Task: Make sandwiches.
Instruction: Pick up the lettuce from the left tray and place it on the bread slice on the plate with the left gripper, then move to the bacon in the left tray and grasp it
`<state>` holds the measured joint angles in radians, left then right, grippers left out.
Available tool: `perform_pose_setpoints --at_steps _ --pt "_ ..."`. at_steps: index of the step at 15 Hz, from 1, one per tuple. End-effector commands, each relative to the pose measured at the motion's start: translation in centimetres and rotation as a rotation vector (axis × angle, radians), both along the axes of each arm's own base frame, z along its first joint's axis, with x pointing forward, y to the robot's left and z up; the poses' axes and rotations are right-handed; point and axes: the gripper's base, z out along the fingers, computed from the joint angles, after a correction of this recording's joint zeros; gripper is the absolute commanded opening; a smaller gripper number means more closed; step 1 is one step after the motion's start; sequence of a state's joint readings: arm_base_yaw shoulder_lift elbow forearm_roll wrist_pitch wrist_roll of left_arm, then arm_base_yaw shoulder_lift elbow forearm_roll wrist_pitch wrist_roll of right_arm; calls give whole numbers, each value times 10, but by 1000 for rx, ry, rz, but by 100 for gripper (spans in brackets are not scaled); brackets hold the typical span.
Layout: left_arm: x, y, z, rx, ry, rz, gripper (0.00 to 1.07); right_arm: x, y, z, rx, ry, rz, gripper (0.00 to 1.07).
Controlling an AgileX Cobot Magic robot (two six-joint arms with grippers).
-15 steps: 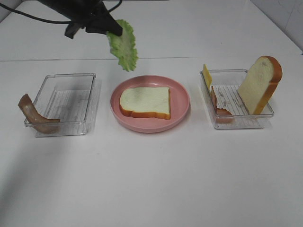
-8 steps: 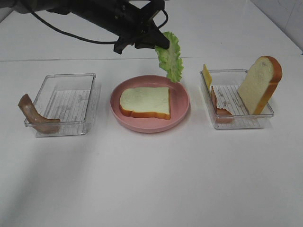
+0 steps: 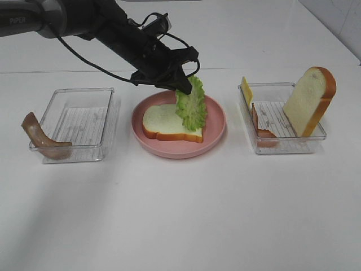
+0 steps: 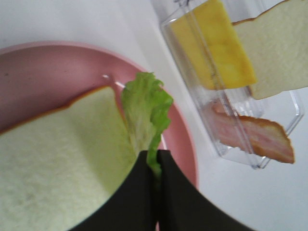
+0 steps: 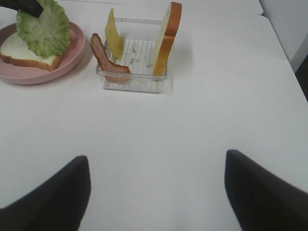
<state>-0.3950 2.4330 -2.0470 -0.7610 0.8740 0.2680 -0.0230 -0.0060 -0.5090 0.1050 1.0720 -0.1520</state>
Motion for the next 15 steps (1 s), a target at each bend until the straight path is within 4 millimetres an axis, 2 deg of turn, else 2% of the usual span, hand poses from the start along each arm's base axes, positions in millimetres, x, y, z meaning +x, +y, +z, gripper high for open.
perform_pose_setpoints --at_steps 1,3,4,6,7,8,9,10,13,15 --pt "0 4 -1 65 22 40 0 -1 0 0 -2 -18 4 74" --pt "2 8 -4 112 29 78 0 -1 0 0 -2 -18 4 74" --pt "2 11 -5 142 32 87 8 -1 0 0 -2 -18 4 74" --pt "2 14 -5 179 27 80 49 -1 0 0 -2 -18 4 74" --pt "1 14 -3 179 27 76 58 -1 0 0 -2 -18 4 74" --pt "0 14 2 178 22 70 82 -1 0 0 -2 -18 4 74" --pt "0 14 5 181 14 67 84 -1 0 0 -2 -18 4 74" --pt "-2 20 26 228 -53 55 83 -1 0 0 -2 -18 4 74" --pt "-7 34 64 353 -170 27 81 -1 0 0 -2 -18 4 74" --pt "-15 44 90 423 -187 41 81 -1 0 0 -2 -18 4 74"
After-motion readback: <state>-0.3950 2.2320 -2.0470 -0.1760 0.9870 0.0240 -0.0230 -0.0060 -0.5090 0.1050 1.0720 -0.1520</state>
